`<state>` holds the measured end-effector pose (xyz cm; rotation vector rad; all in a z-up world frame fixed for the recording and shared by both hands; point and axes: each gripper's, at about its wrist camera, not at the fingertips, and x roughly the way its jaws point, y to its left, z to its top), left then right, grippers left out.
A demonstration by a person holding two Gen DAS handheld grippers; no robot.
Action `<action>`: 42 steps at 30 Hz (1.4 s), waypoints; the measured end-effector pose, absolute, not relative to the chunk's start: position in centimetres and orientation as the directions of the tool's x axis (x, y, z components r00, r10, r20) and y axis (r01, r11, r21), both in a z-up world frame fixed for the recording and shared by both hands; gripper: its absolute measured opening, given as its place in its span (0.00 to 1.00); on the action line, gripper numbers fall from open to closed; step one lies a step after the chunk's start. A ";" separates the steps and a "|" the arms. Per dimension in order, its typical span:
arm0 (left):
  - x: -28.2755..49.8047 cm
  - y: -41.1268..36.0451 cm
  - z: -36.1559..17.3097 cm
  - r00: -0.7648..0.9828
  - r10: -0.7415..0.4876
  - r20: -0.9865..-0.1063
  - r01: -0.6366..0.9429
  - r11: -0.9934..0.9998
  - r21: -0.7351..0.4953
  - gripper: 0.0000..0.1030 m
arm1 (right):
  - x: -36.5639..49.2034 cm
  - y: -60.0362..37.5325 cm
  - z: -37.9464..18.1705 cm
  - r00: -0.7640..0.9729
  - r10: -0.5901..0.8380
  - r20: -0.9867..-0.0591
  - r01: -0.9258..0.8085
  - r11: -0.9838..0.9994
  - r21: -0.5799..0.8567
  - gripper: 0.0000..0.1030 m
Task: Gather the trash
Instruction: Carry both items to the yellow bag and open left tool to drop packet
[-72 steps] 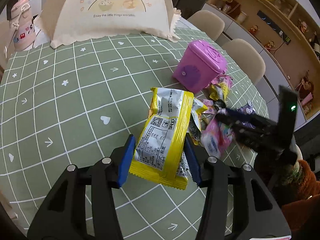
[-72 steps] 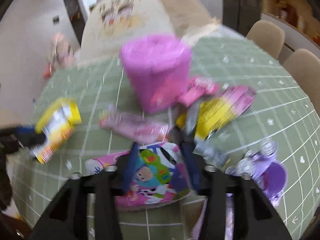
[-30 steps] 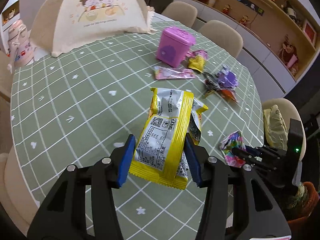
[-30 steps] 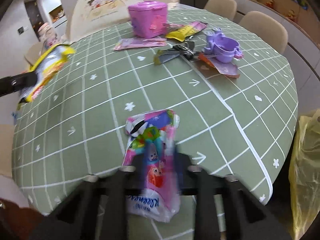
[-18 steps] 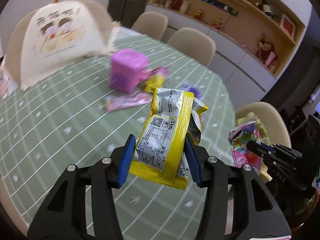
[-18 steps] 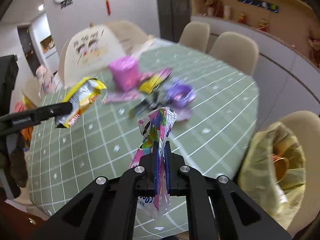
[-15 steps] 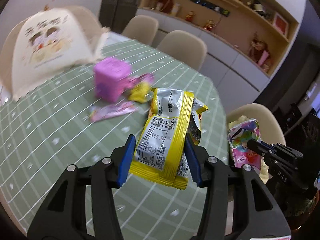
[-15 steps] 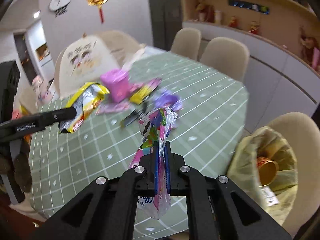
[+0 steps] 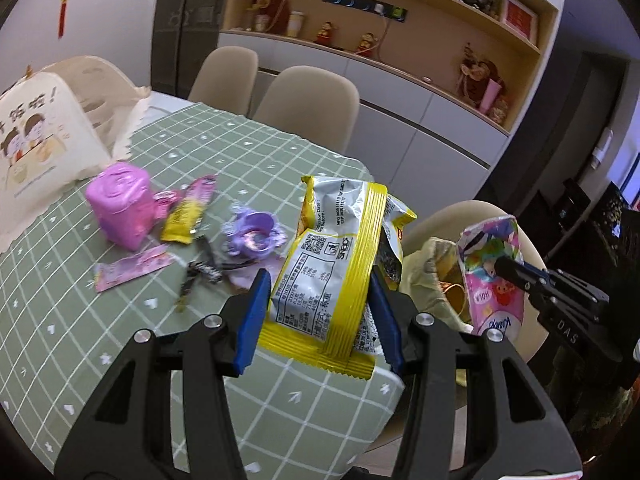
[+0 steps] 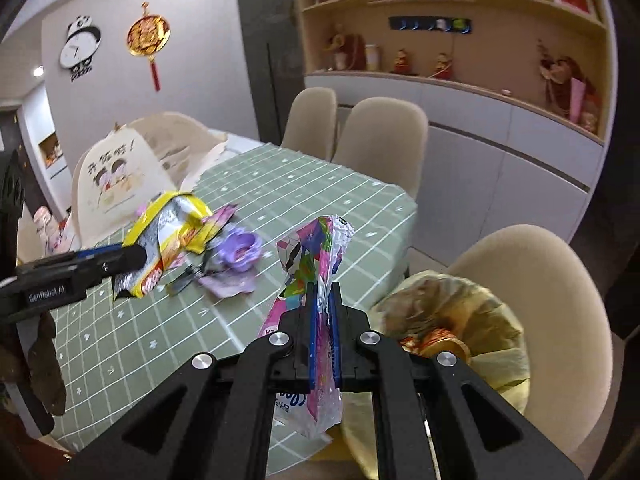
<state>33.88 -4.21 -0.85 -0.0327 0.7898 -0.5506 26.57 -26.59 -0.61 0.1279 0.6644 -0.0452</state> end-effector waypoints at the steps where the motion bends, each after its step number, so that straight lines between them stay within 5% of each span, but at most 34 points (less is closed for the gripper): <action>1: 33.9 -5.1 -0.8 0.568 -0.486 -0.665 0.468 0.855 -0.225 0.44 | 26.3 -27.5 -0.6 0.792 -0.009 -0.611 0.095 0.990 0.108 0.07; 16: 33.5 -21.1 -3.6 0.384 -0.600 -0.702 0.668 0.705 -0.237 0.45 | 23.1 -39.1 -1.7 0.772 -0.174 -0.611 0.269 0.961 0.066 0.07; 27: 33.6 -27.1 -7.0 0.297 -0.584 -0.755 0.679 0.686 -0.263 0.49 | 22.1 -42.4 -4.4 0.729 -0.146 -0.669 0.284 0.953 0.102 0.07; 37: 34.7 -24.4 -6.8 0.336 -0.595 -0.730 0.599 0.733 -0.322 0.88 | 24.7 -42.2 -7.2 0.704 -0.050 -0.708 0.229 0.960 0.160 0.07; 42: 35.6 -20.7 -6.5 0.407 -0.558 -0.723 0.524 0.791 -0.316 0.91 | 26.7 -41.3 -8.9 0.685 0.007 -0.728 0.199 0.960 0.196 0.07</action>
